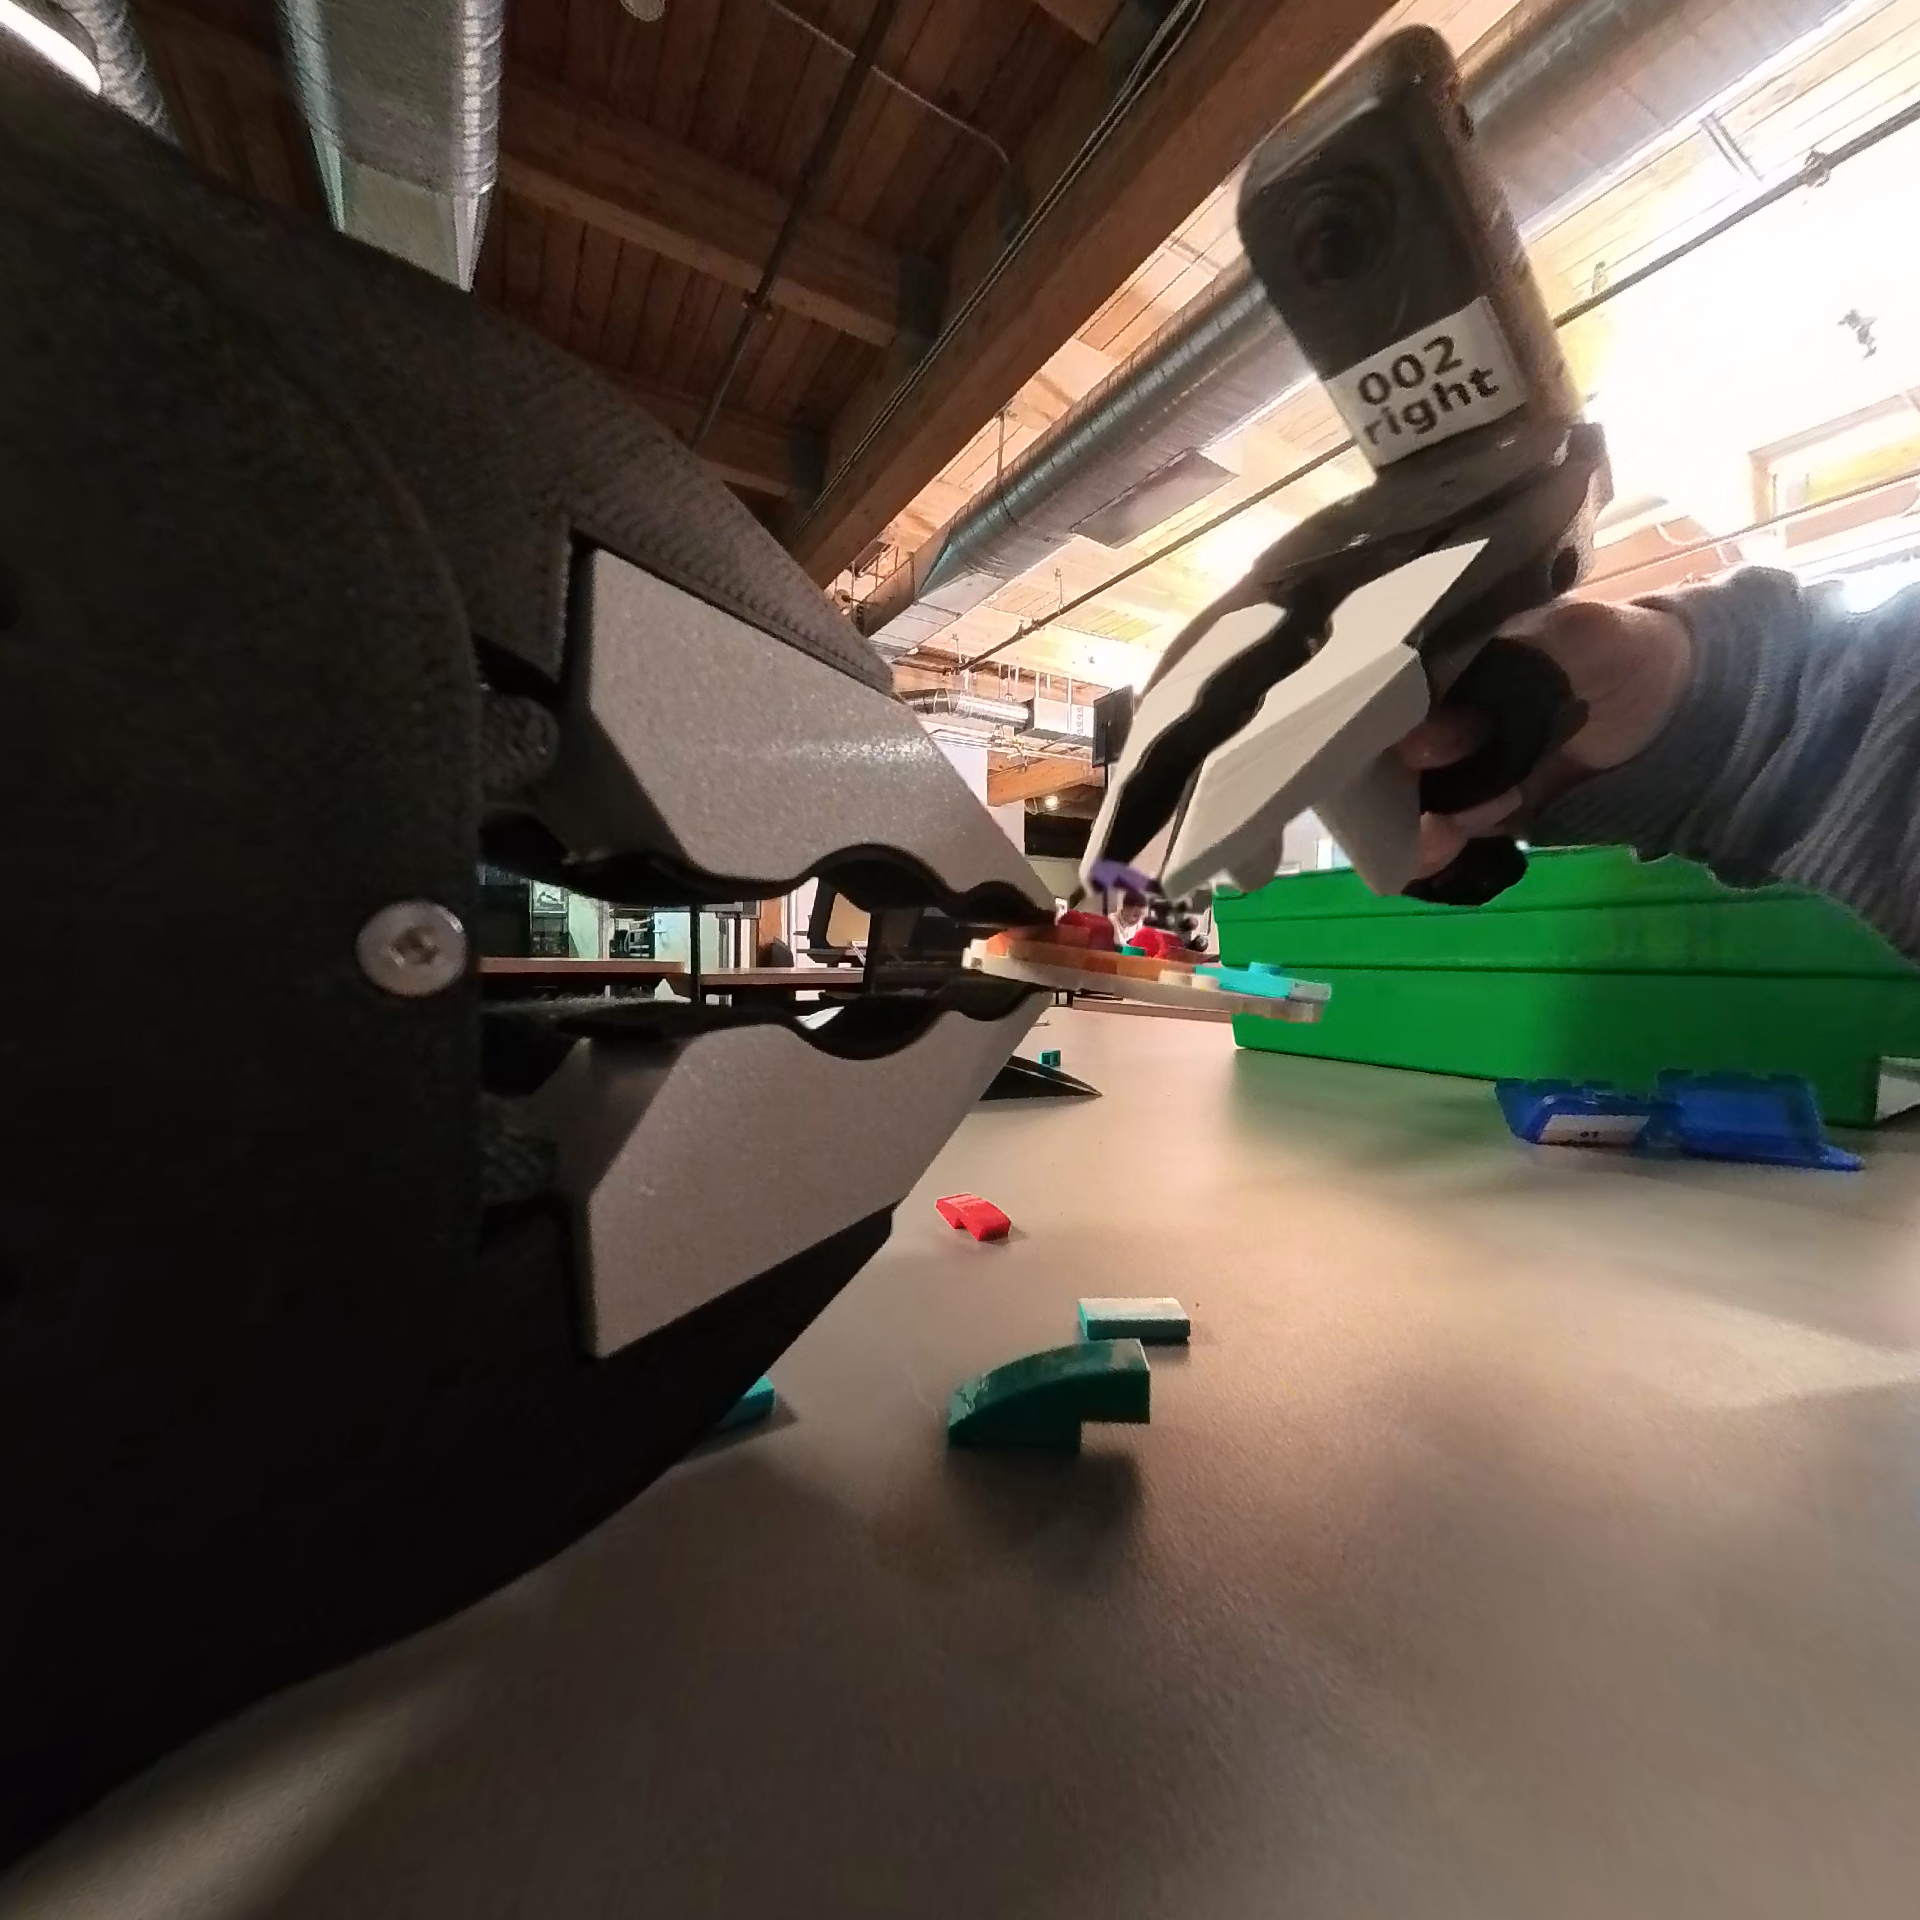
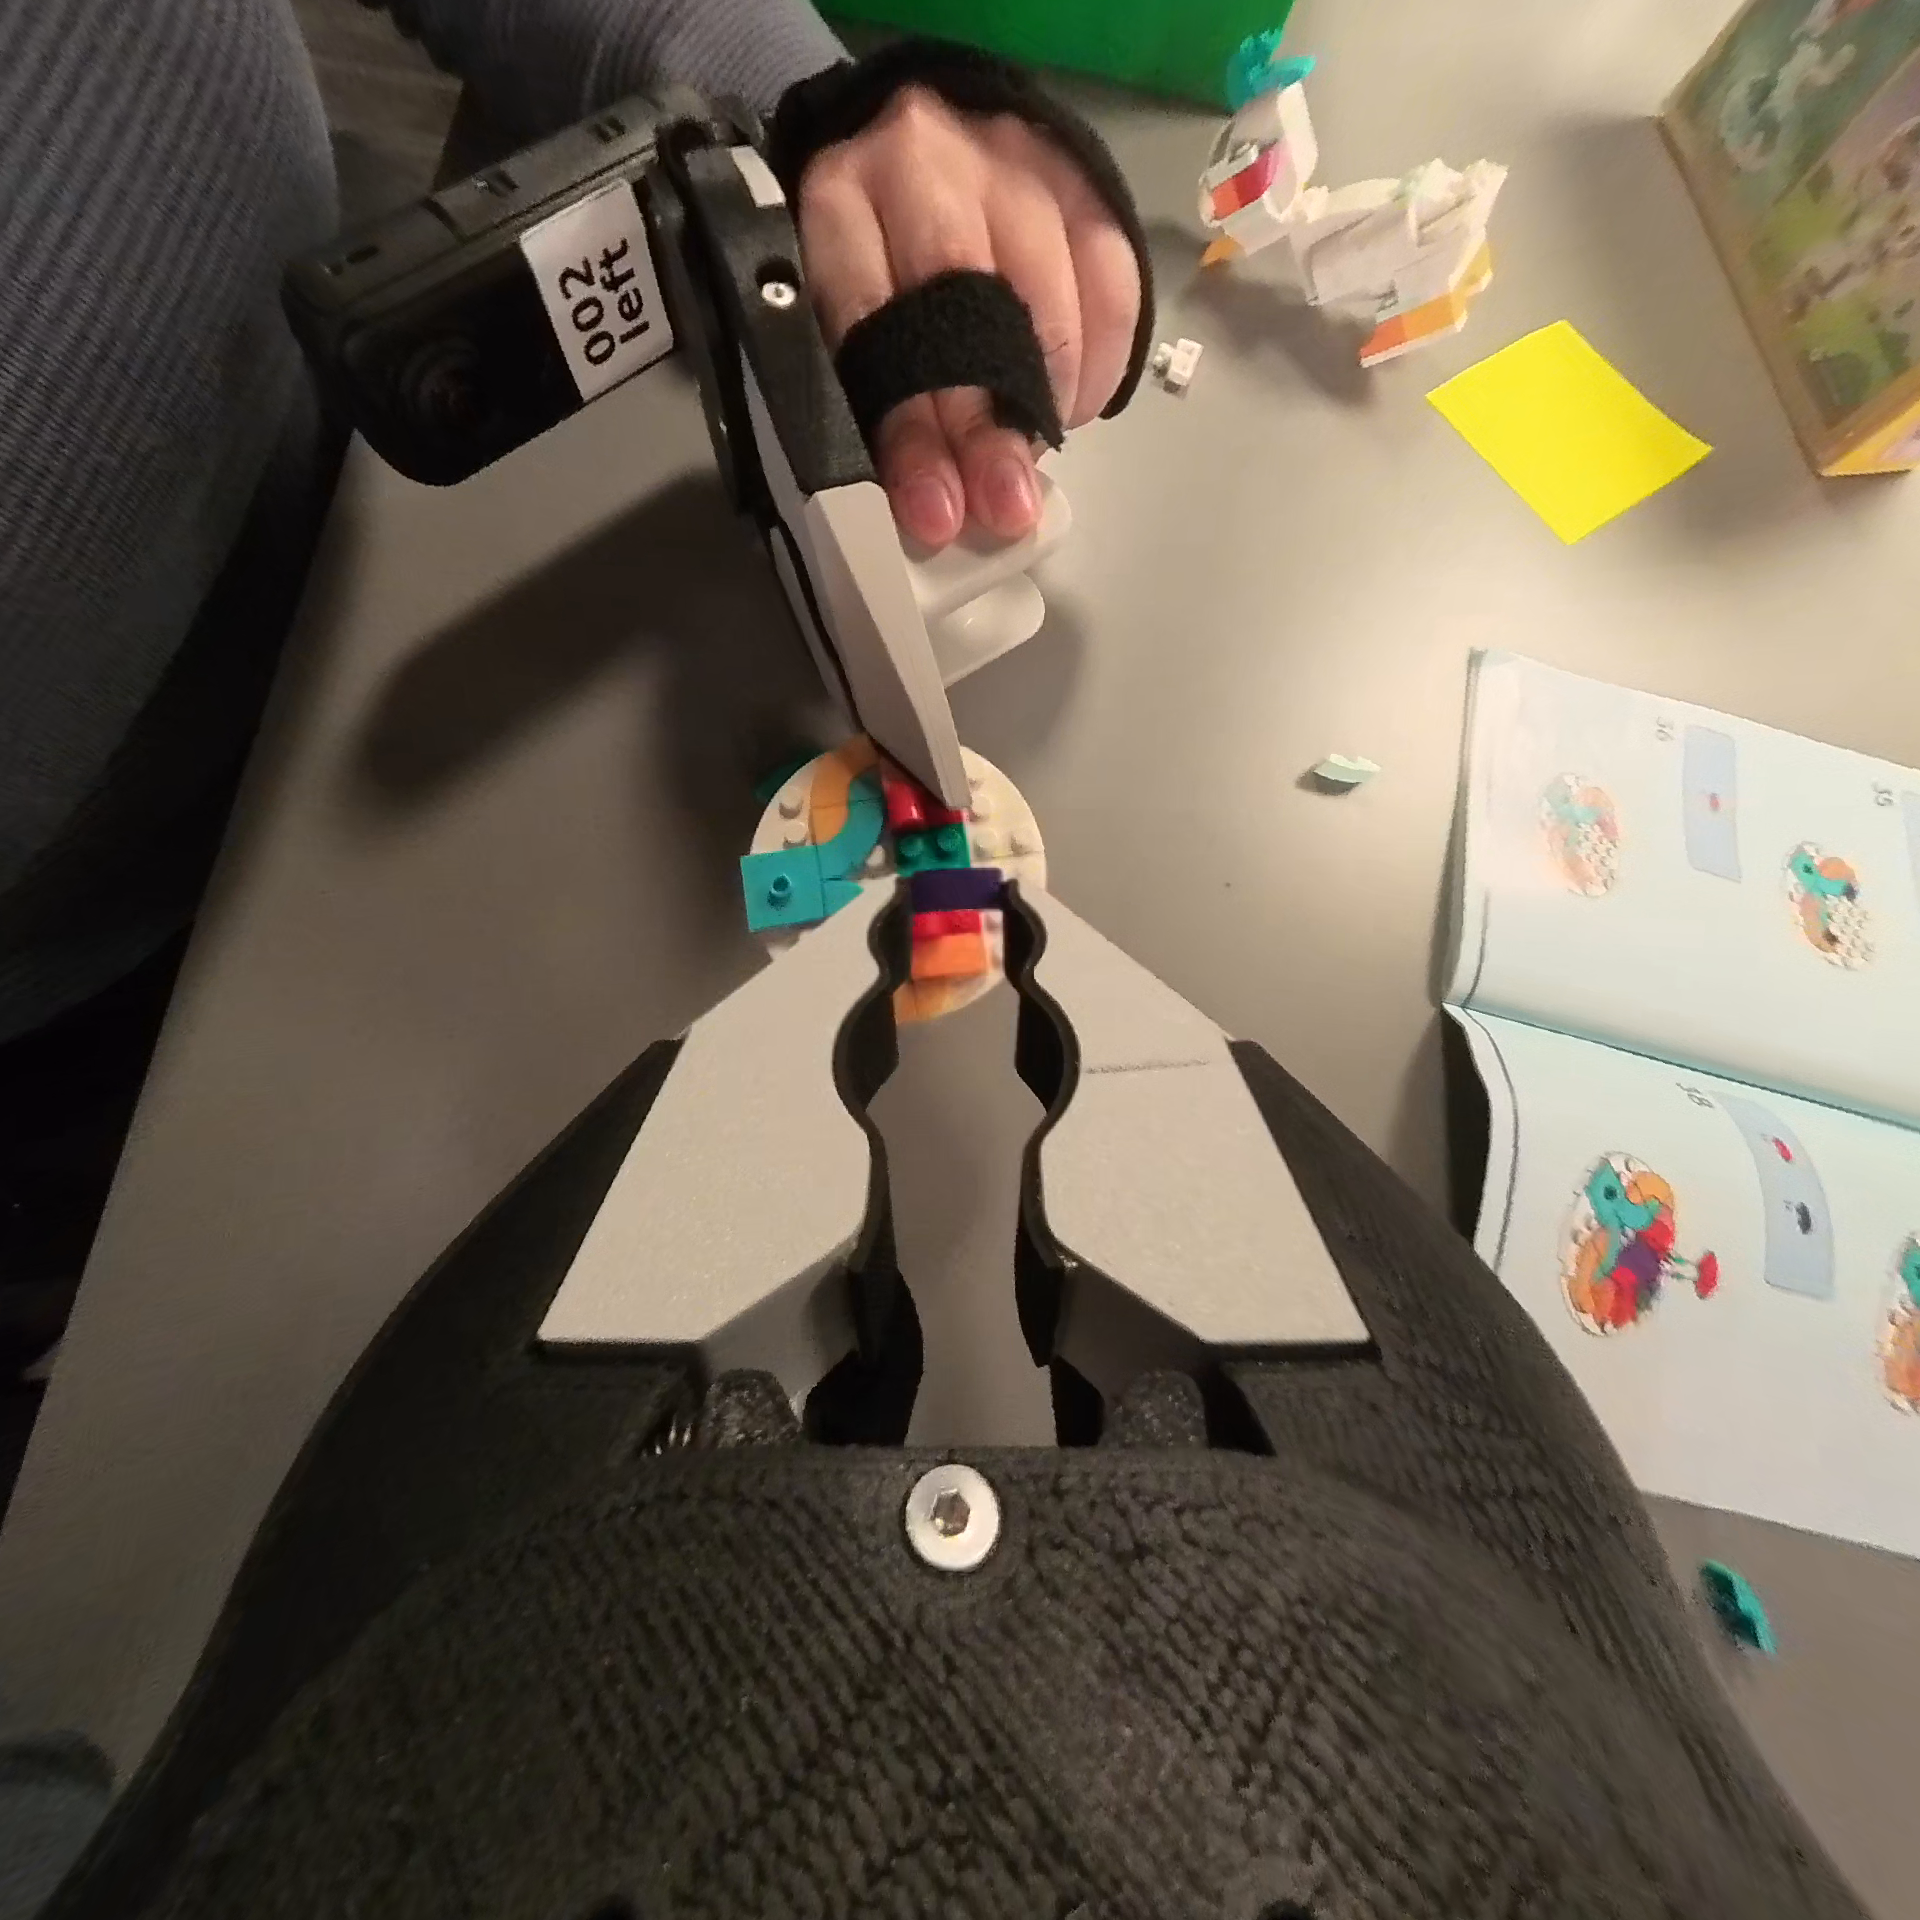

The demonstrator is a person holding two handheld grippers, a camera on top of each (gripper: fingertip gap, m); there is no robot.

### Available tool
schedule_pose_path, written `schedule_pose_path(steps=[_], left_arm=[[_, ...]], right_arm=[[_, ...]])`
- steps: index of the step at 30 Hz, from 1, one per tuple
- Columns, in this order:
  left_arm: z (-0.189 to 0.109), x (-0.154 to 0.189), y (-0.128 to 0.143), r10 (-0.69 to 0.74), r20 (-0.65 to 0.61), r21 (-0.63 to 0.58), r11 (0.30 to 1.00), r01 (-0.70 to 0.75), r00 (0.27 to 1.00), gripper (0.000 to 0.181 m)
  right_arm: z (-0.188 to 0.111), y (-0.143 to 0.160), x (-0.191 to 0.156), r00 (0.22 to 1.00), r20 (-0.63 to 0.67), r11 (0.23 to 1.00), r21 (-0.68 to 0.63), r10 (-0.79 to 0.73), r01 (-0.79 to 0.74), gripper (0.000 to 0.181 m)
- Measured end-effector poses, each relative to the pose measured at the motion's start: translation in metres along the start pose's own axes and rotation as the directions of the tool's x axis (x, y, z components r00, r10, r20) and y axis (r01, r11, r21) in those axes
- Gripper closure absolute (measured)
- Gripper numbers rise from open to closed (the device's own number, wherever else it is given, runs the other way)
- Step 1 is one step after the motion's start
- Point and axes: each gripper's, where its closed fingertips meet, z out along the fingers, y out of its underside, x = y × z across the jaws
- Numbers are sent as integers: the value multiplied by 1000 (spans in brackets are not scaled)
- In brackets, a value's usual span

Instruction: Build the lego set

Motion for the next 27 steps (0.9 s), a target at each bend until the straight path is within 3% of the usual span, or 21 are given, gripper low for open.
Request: schedule_pose_path(steps=[5,18,27], left_arm=[[0,0,0,-1,2,1,1000,1,1000,174],[1,0,0,-3,0,-1,1000,3,1000,174],[0,-2,8,-26,4,-25,999,26,1000,174]], right_arm=[[-13,0,7,999,-37,999,43,23,-21,166],[-12,4,13,998,-60,998,52,28,-25,166],[-4,11,44,977,-203,993,109,69,-48,166]])
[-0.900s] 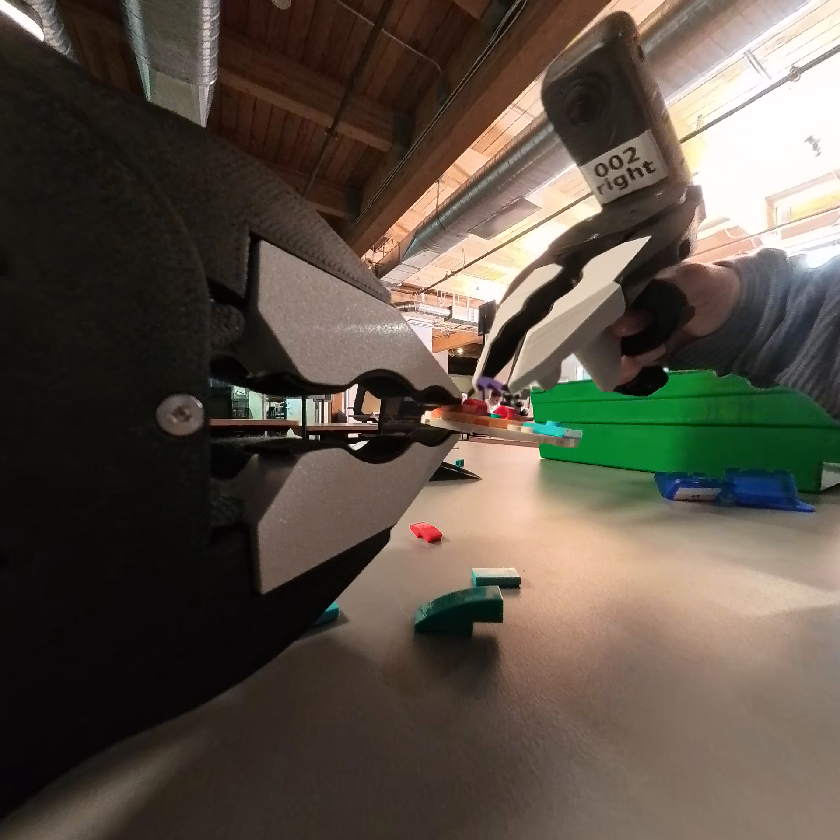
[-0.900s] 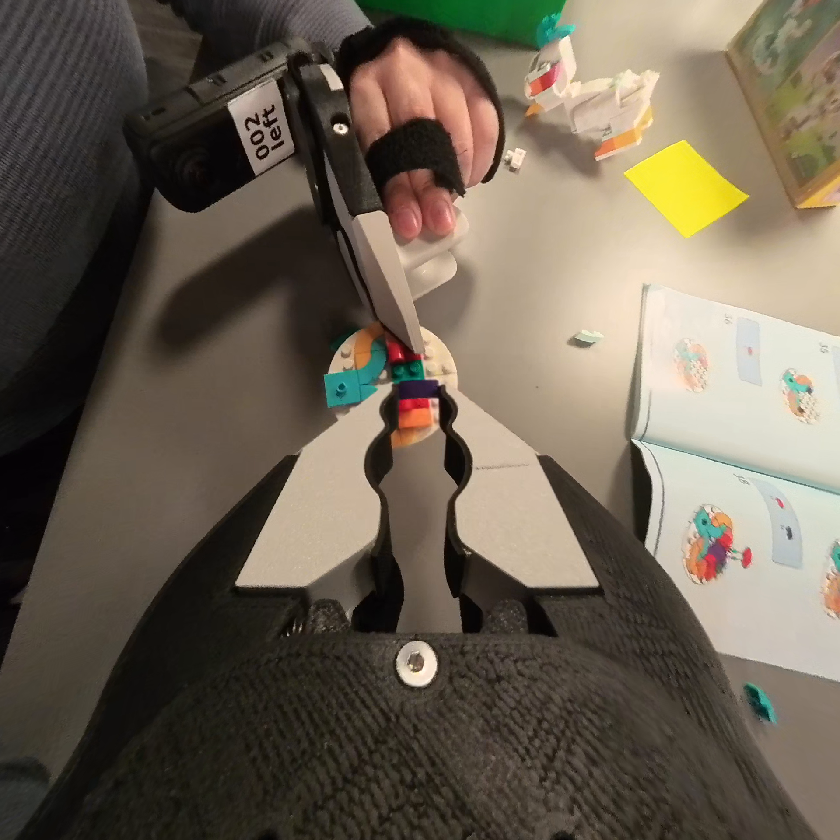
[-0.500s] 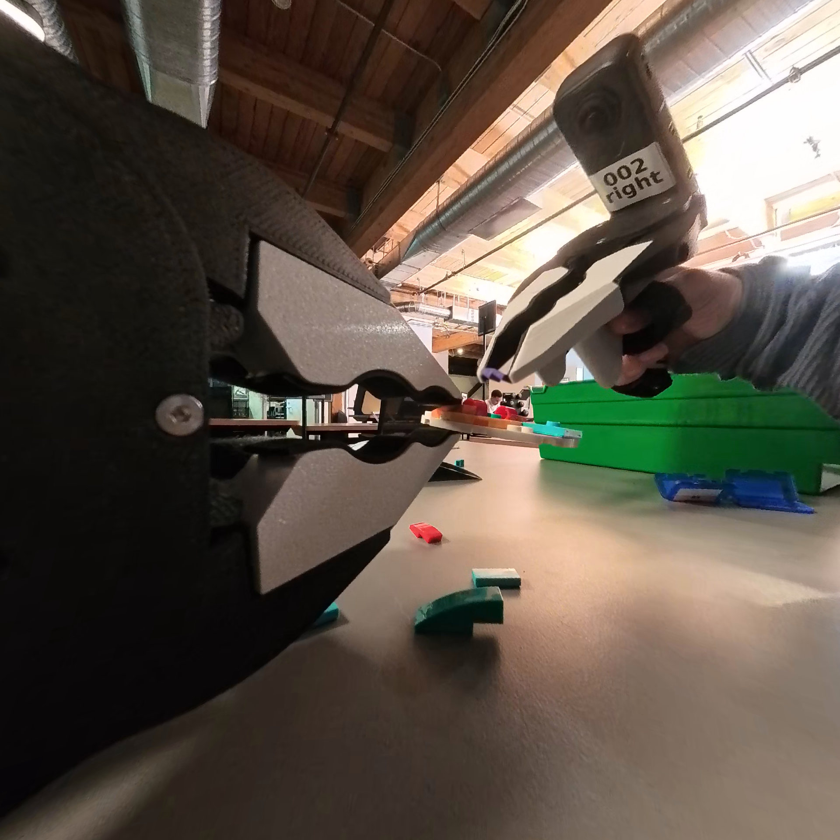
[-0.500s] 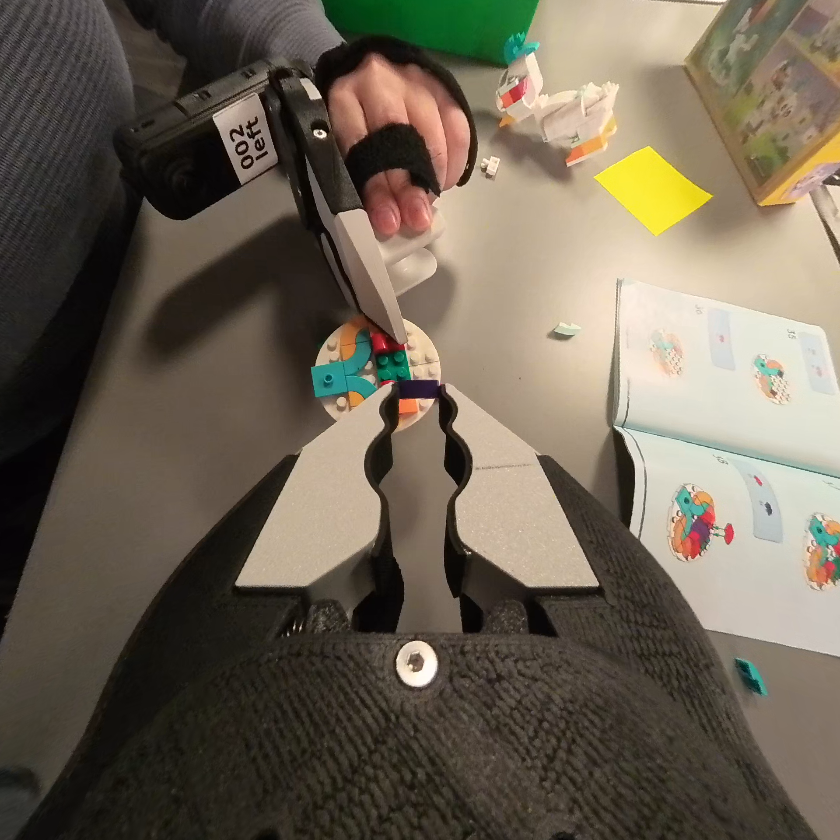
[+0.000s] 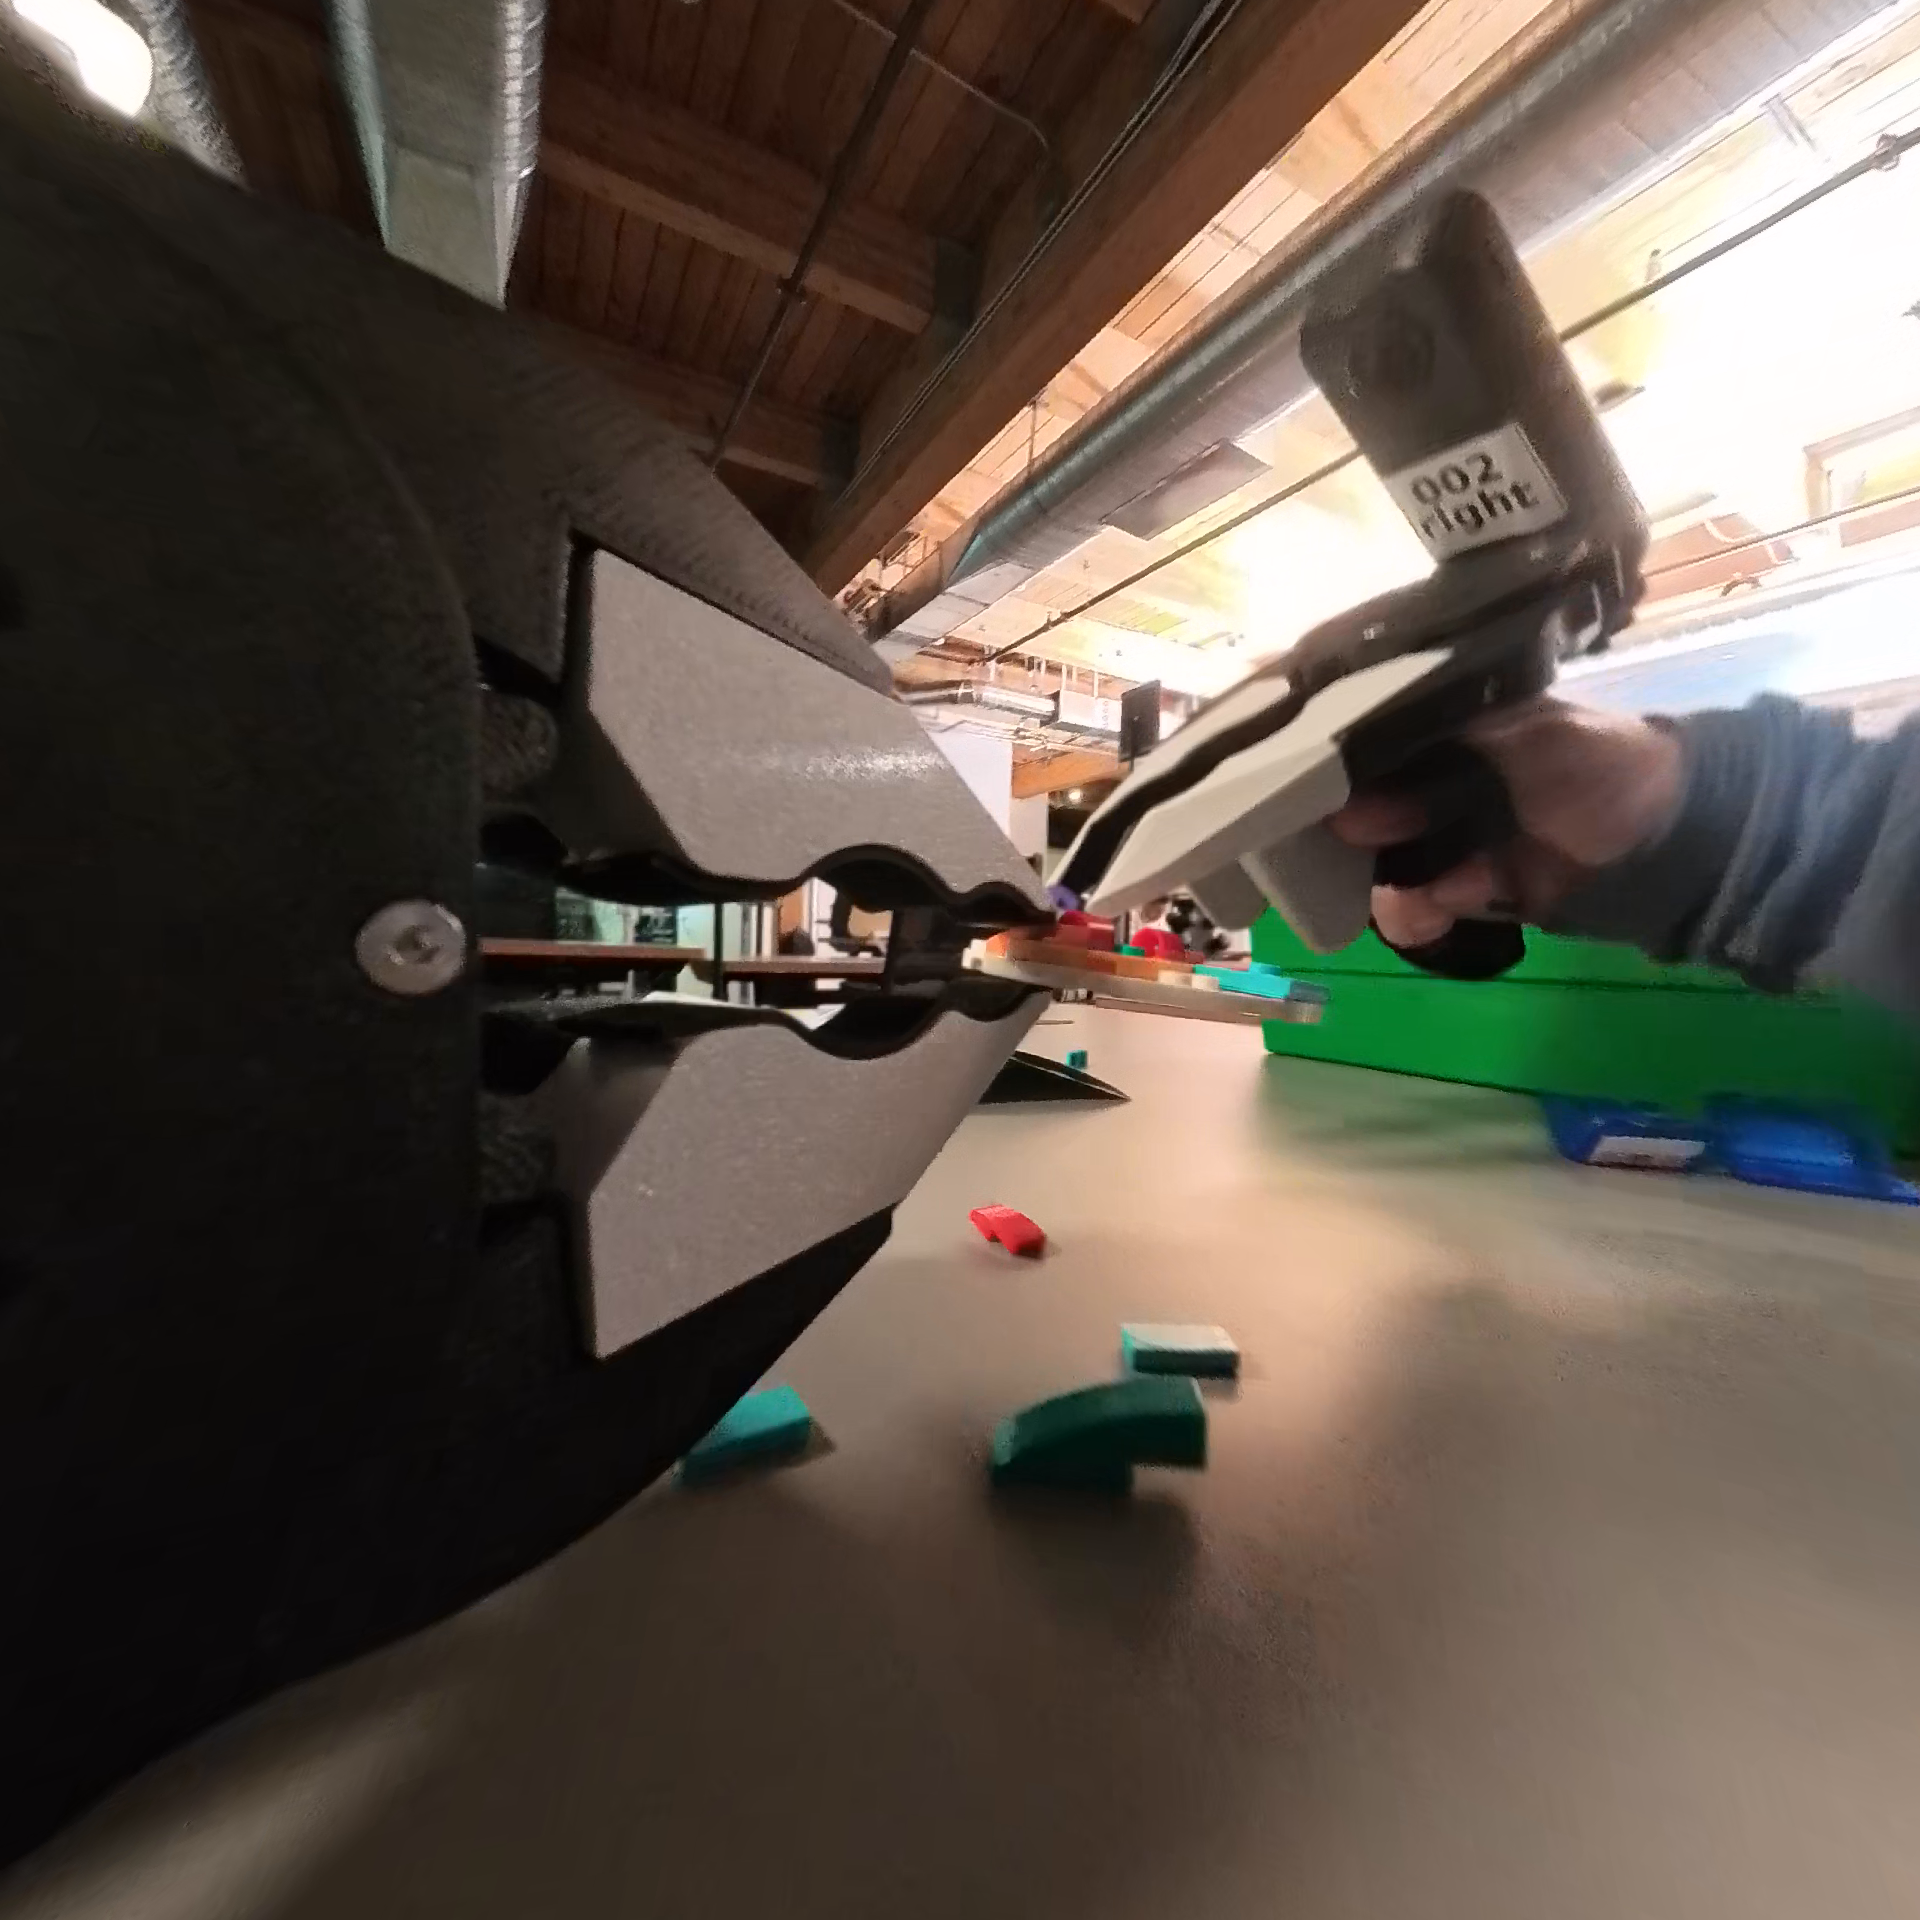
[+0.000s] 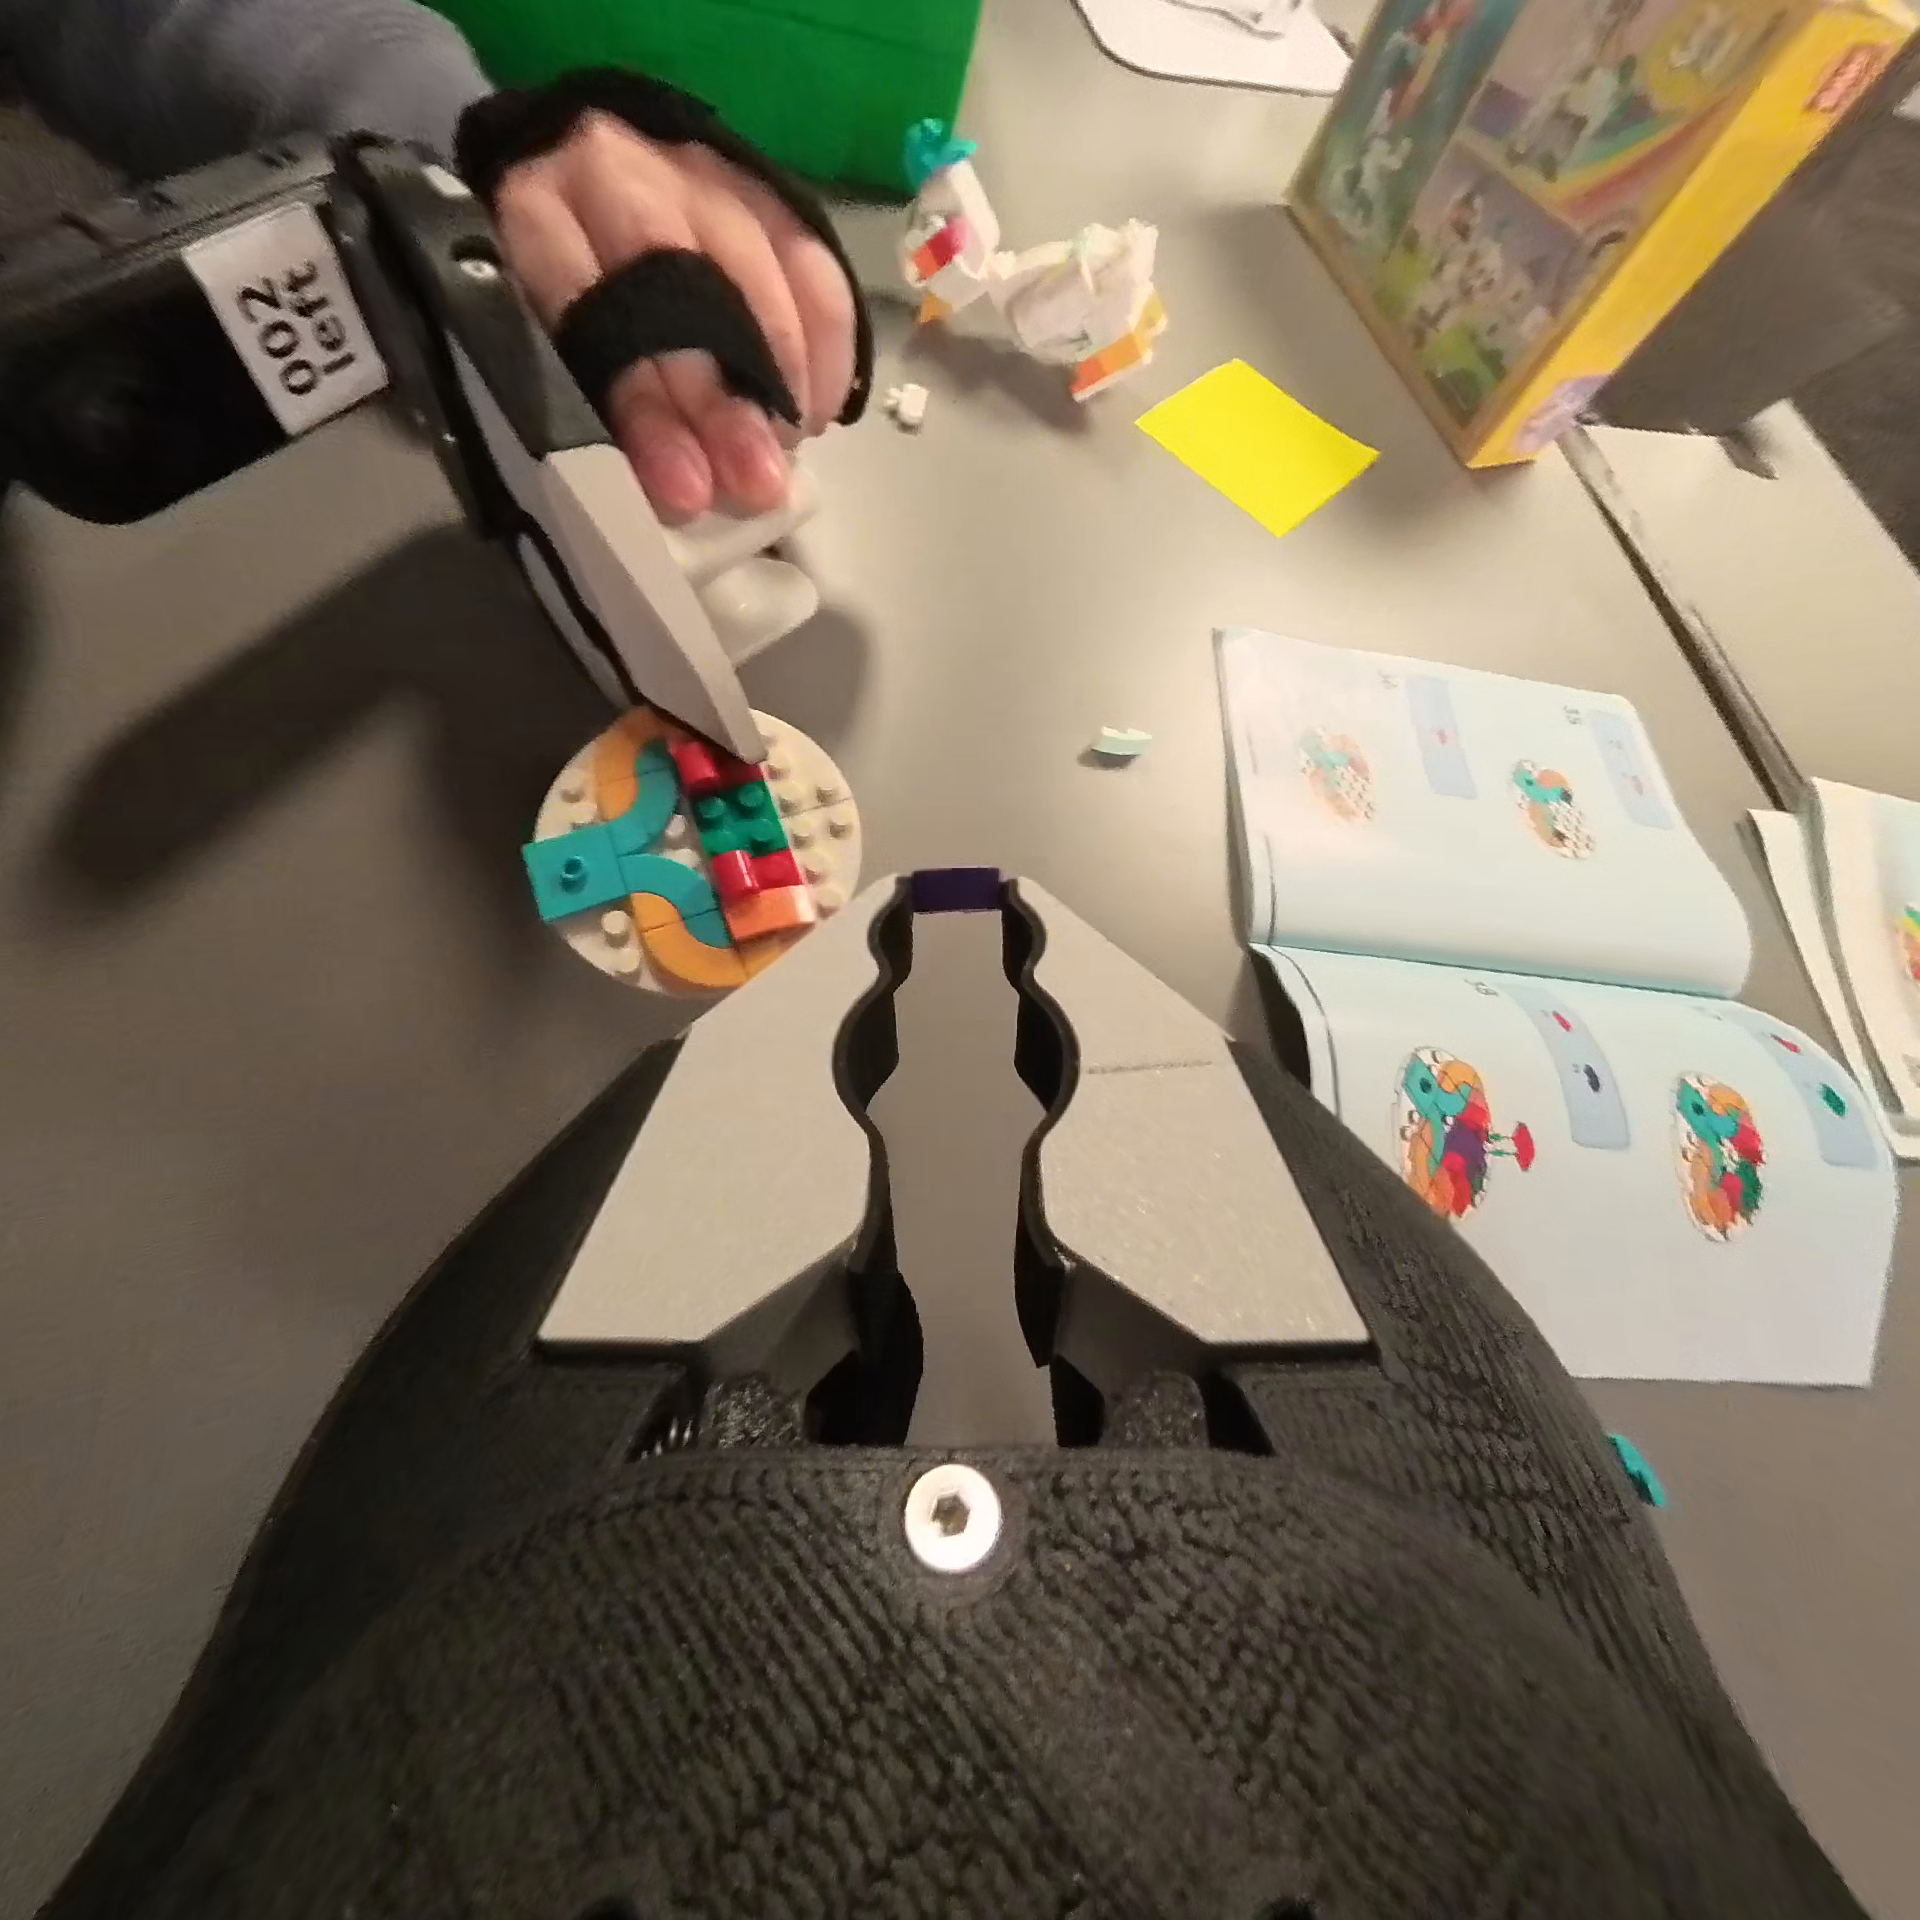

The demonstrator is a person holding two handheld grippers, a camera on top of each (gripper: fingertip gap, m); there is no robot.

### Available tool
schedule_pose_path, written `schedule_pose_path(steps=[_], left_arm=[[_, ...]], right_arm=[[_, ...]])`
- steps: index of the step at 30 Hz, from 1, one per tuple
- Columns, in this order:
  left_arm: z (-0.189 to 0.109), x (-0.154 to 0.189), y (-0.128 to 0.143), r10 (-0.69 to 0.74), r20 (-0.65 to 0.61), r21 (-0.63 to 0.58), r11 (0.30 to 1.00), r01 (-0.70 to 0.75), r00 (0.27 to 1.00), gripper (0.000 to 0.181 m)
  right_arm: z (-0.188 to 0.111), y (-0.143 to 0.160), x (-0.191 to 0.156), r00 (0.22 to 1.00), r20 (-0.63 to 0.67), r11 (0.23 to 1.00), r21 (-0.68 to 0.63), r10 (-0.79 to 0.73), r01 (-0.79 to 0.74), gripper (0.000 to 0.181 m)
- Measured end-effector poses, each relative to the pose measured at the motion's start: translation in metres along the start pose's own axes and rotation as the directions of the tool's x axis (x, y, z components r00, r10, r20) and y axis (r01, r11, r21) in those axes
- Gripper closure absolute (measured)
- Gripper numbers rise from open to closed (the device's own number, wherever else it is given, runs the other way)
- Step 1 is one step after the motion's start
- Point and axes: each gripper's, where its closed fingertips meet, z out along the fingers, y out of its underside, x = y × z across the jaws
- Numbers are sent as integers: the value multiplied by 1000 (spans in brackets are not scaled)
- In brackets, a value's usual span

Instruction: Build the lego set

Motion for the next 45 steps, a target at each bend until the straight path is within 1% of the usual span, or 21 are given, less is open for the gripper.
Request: schedule_pose_path(steps=[4,8,14,19,23,25,30,45], left_arm=[[3,2,12,-2,-9,-42,999,2,1000,174],[4,3,19,-24,-14,-62,998,23,1000,174],[5,3,27,-56,-19,-88,995,54,998,174],[6,4,28,-61,-23,-98,994,58,998,173],[6,4,29,-65,-24,-102,993,63,998,173],[6,5,29,-65,-26,-103,993,62,998,173],[5,6,28,-66,-33,-103,993,62,997,173],[5,8,27,-75,-39,-101,992,71,996,173]], right_arm=[[6,1,20,993,-109,998,63,34,-27,166],[8,7,37,973,-227,996,82,46,-28,166],[13,9,52,934,-338,985,158,113,-62,166],[13,14,62,890,-450,988,151,82,-15,167],[7,11,70,857,-512,981,189,60,44,167],[7,10,70,860,-505,977,208,66,47,167],[12,14,69,869,-493,983,176,49,44,167],[15,14,68,873,-487,986,162,37,49,167]])
